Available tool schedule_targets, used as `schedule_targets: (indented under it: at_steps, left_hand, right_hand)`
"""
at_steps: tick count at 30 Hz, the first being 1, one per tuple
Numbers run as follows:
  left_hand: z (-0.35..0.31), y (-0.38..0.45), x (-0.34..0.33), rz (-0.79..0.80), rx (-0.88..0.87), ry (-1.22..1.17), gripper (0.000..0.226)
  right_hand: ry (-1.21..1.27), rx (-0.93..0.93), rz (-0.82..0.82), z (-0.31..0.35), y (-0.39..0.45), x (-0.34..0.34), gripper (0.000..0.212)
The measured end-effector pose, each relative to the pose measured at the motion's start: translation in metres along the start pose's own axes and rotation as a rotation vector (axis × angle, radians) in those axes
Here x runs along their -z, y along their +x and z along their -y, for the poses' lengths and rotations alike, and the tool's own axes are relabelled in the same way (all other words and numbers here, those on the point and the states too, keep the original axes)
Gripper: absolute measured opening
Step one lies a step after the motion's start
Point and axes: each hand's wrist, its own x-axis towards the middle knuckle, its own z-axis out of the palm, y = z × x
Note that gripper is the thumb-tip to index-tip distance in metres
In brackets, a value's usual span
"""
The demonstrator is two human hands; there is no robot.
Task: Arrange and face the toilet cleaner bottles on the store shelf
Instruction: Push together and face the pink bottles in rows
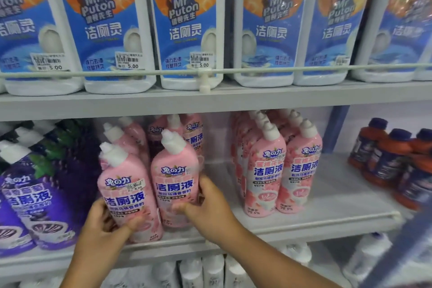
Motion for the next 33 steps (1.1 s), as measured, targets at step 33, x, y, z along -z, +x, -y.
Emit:
schedule_targets:
  at_steps: [33]
  left_hand:
    - [-0.018, -0.01, -0.072, 0.081, 0.043, 0.017, 0.053]
  right_hand:
    - [0.092, 0.177, -0.251, -0.021, -0.047, 0.068, 0.059]
